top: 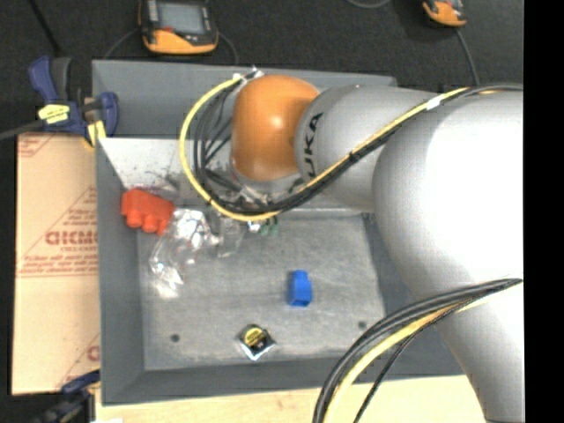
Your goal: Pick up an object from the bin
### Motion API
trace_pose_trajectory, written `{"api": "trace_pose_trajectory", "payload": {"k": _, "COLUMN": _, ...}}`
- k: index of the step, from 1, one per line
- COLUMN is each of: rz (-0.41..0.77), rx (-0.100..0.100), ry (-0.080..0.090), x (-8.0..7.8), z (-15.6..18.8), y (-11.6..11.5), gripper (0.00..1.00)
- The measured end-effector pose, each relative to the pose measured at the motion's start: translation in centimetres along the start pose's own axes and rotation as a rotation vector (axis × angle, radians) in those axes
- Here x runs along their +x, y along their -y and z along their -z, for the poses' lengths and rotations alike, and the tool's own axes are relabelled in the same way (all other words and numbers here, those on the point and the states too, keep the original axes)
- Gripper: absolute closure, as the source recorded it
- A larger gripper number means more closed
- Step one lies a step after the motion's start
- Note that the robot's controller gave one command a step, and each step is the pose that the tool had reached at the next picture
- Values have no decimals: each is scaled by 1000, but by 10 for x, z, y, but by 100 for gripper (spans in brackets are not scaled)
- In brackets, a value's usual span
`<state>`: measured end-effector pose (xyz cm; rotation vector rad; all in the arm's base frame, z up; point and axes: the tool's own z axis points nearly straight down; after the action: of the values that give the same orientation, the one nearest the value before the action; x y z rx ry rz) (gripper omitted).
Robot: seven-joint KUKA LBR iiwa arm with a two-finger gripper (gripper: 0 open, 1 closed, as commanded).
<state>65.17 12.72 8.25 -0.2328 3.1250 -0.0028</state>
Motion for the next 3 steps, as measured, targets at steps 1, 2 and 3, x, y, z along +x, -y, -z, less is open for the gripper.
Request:
{"api": "trace_pose_trajectory", "payload": {"k": 1, "rz": 110, "rx": 0, "ry": 2, "x": 18, "z": 57, "y": 40, "gripper": 100}}
{"api": "trace_pose_trajectory", "payload": {"k": 2, "rz": 111, "rx": -3, "ry": -2, "x": 19, "z": 54, "y": 38, "gripper": 0}}
{"api": "trace_pose_trajectory", "payload": {"k": 3, "rz": 146, "rx": -4, "ry": 1, "x": -1, "z": 67, "y": -12, "gripper": 0}}
